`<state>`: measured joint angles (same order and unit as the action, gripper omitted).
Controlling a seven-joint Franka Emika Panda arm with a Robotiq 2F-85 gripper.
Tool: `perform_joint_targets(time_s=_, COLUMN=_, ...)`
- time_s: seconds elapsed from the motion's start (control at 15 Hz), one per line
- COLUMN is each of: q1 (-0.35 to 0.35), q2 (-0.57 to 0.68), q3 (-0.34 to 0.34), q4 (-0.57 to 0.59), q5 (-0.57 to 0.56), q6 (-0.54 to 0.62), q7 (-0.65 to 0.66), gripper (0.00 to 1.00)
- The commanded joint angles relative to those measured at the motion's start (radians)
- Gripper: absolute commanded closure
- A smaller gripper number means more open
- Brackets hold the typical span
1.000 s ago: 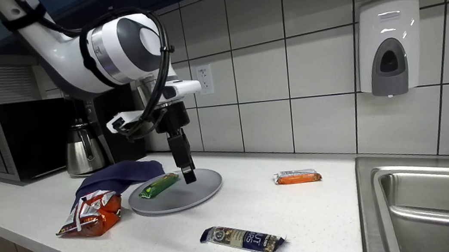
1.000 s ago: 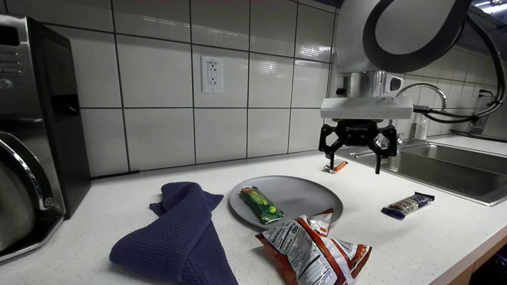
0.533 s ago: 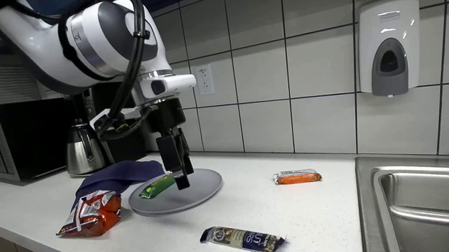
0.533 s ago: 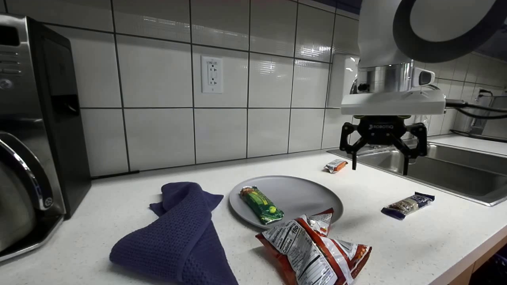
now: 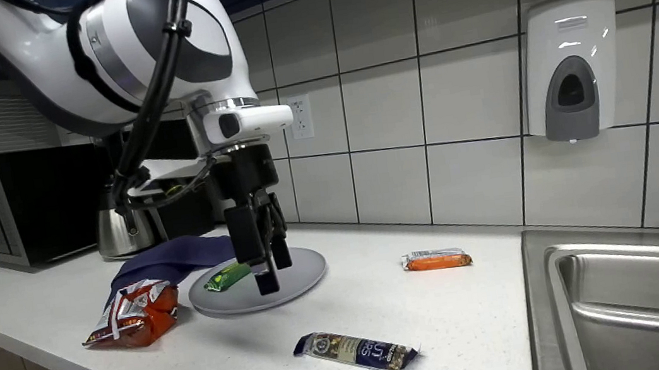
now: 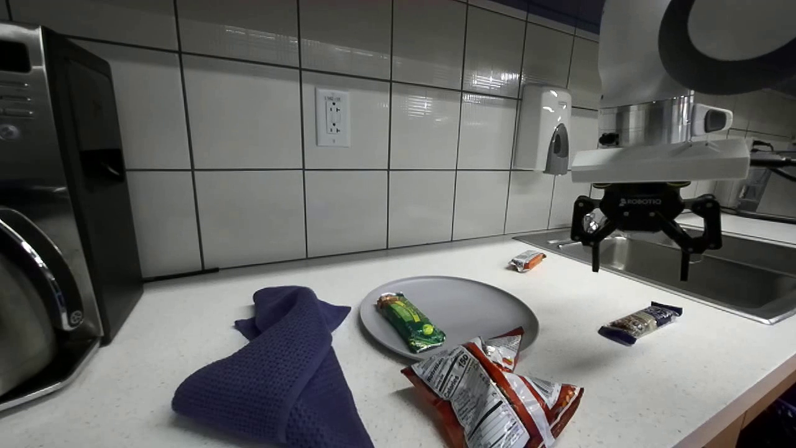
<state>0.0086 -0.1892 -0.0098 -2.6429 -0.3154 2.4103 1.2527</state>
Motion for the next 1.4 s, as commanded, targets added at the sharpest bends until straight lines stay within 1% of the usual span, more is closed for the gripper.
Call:
perform_joint_targets(time_s=0.0, q1=-0.058, q2=-0.025, q3=0.022, q4=-0.008, q5=-0.013, q6=-0.024, q7=0.015, gripper=0.00)
perform_joint_targets(time_s=0.47, q1=-0.112, q2=0.012, q3=0.007, q4=0.013, q5=-0.015, q6=-0.005, q7=0.009, gripper=0.00)
perform_joint_targets(time_s=0.8, q1=-0.130, q2=0.037, q3=-0.016, q4=0.015, q5=0.004, q6=0.025, q7=-0.013, gripper=0.00)
perform_joint_targets(time_s=1.33, q1=-0.158, q2=0.094, q3=-0.062, q4=0.023, q5=-0.009, q6=0.090, q7=-0.028, gripper=0.00)
